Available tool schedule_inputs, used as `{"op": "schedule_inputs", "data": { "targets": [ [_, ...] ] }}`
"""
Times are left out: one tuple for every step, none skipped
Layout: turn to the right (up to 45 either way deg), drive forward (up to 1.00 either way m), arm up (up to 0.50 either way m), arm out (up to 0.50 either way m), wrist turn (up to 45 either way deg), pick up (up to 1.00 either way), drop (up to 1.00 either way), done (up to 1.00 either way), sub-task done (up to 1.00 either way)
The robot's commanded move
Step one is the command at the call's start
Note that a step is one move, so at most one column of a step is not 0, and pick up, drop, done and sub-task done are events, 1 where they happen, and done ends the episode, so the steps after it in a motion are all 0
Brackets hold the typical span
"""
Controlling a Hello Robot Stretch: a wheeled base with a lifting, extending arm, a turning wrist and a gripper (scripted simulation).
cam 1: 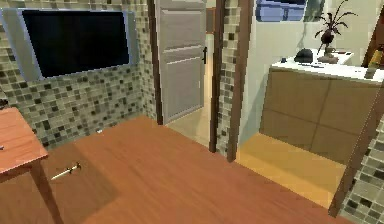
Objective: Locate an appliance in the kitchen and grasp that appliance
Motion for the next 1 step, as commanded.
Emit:
{"op": "schedule_inputs", "data": {
  "targets": [
    [0.0,0.4,0.0,0.0,0.0,0.0,0.0,0.0,0.0]
  ]
}}
